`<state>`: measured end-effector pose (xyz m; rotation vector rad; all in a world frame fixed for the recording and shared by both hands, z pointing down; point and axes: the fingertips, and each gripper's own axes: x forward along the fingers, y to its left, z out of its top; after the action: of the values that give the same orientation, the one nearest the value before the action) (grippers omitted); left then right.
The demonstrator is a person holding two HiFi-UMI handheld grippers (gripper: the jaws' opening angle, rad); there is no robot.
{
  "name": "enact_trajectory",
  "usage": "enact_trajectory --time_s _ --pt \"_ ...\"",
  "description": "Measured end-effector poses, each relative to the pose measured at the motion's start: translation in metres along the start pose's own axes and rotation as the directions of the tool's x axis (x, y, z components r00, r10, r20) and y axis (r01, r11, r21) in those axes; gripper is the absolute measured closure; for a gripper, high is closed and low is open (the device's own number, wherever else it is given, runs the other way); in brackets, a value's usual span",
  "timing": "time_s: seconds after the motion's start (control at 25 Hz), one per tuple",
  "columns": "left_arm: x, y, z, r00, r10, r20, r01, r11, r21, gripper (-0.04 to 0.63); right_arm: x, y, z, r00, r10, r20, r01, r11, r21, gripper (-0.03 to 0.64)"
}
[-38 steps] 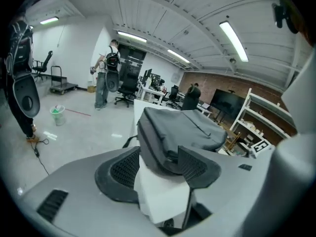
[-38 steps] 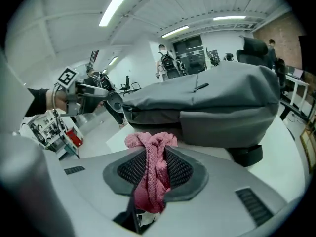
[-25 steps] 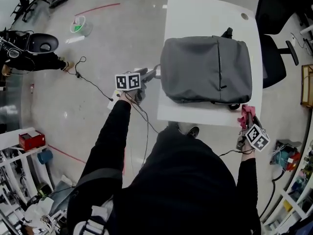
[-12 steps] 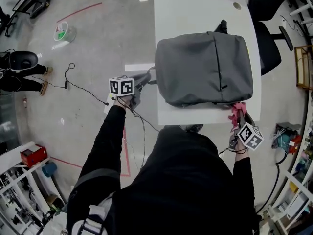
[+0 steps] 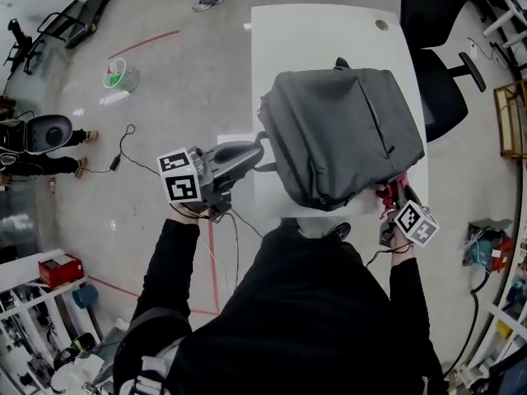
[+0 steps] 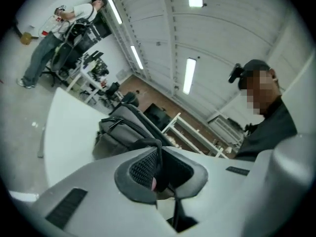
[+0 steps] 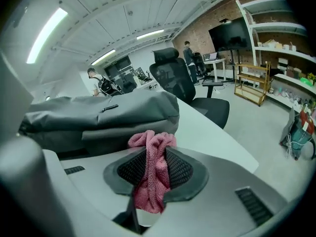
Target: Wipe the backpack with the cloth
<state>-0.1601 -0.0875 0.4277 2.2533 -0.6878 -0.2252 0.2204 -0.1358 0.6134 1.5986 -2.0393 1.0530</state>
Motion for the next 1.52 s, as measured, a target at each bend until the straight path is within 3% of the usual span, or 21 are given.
enact_trajectory --time_s 0.12,0.24,0.32,0.4,0.52,0.6,0.68,0.72,0.8,0.92,1.0,1.04,1.08,1.12,1.2,1.24,1.28,1.36,1.44,1.52 --pt "0.046 -0.105 0.031 0.981 -0.181 0.063 0.176 0.981 0.083 0.558 -0.006 -0.008 0.026 0.998 0.058 0.040 -0.058 0.998 -0.004 0.508" --pt "0.110 -0.186 0.060 0.949 -0.280 0.146 0.256 0.953 0.164 0.557 -0.006 -0.010 0.067 0.989 0.124 0.086 -0.122 0.992 -0.031 0.512" --pt "0.160 -0.209 0.074 0.956 -0.242 0.168 0.193 0.946 0.262 0.557 0.000 -0.013 0.095 0.977 0.173 0.123 -0.169 0.985 -0.043 0.515" --pt "0.206 -0.207 0.087 0.972 -0.134 0.192 0.061 0.937 0.344 0.557 0.005 -0.018 0.123 0.963 0.212 0.168 -0.206 0.977 -0.055 0.515" --pt "0.249 -0.188 0.106 0.973 0.003 0.229 -0.091 0.923 0.373 0.557 -0.008 -0.040 0.155 0.955 0.192 0.226 -0.192 0.981 -0.024 0.515" --pt "0.260 -0.178 0.115 0.974 0.077 0.215 -0.163 0.894 0.418 0.557 -0.041 -0.057 0.177 0.942 0.152 0.299 -0.160 0.987 0.000 0.515" --pt "0.261 -0.171 0.120 0.974 0.140 0.179 -0.211 0.855 0.474 0.557 -0.093 -0.058 0.209 0.895 0.143 0.423 -0.144 0.989 -0.028 0.515" --pt "0.261 -0.167 0.122 0.973 0.166 0.158 -0.224 0.836 0.501 0.557 -0.124 -0.049 0.229 0.854 0.157 0.497 -0.139 0.988 -0.073 0.515" --pt "0.260 -0.159 0.126 0.970 0.212 0.115 -0.240 0.797 0.554 0.557 -0.186 -0.008 0.275 0.745 0.237 0.624 -0.124 0.968 -0.220 0.515" --pt "0.263 -0.148 0.128 0.968 0.248 0.051 -0.228 0.770 0.596 0.557 -0.249 0.080 0.329 0.592 0.418 0.689 -0.079 0.881 -0.467 0.515" --pt "0.266 -0.143 0.129 0.969 0.248 0.022 -0.212 0.777 0.593 0.557 -0.260 0.136 0.343 0.538 0.517 0.666 -0.041 0.805 -0.592 0.515" --pt "0.267 -0.142 0.130 0.971 0.240 0.013 -0.201 0.785 0.586 0.557 -0.255 0.160 0.342 0.530 0.556 0.641 -0.021 0.764 -0.645 0.515" --pt "0.267 -0.141 0.131 0.974 0.227 0.007 -0.190 0.795 0.577 0.557 -0.243 0.179 0.333 0.543 0.584 0.603 -0.002 0.719 -0.695 0.515" --pt "0.267 -0.140 0.133 0.977 0.213 0.004 -0.178 0.805 0.565 0.557 -0.223 0.191 0.316 0.583 0.596 0.552 0.015 0.672 -0.741 0.515" --pt "0.266 -0.139 0.135 0.983 0.181 0.005 -0.155 0.827 0.540 0.557 -0.172 0.196 0.261 0.717 0.551 0.428 0.025 0.593 -0.804 0.515" --pt "0.265 -0.138 0.137 0.986 0.164 0.006 -0.143 0.836 0.530 0.557 -0.146 0.191 0.228 0.782 0.505 0.366 0.013 0.574 -0.819 0.515" --pt "0.264 -0.137 0.139 0.989 0.148 0.009 -0.131 0.844 0.521 0.557 -0.124 0.185 0.196 0.832 0.462 0.307 -0.008 0.563 -0.826 0.515" --pt "0.259 -0.134 0.146 0.993 0.118 0.020 -0.112 0.856 0.504 0.557 -0.083 0.171 0.134 0.898 0.394 0.194 -0.064 0.554 -0.830 0.515" --pt "0.256 -0.131 0.152 0.994 0.100 0.033 -0.103 0.861 0.499 0.557 -0.047 0.153 0.081 0.942 0.324 0.088 -0.119 0.568 -0.814 0.515" --pt "0.255 -0.129 0.153 0.995 0.094 0.039 -0.101 0.854 0.511 0.557 -0.015 0.129 0.035 0.970 0.242 -0.020 -0.169 0.610 -0.774 0.515"
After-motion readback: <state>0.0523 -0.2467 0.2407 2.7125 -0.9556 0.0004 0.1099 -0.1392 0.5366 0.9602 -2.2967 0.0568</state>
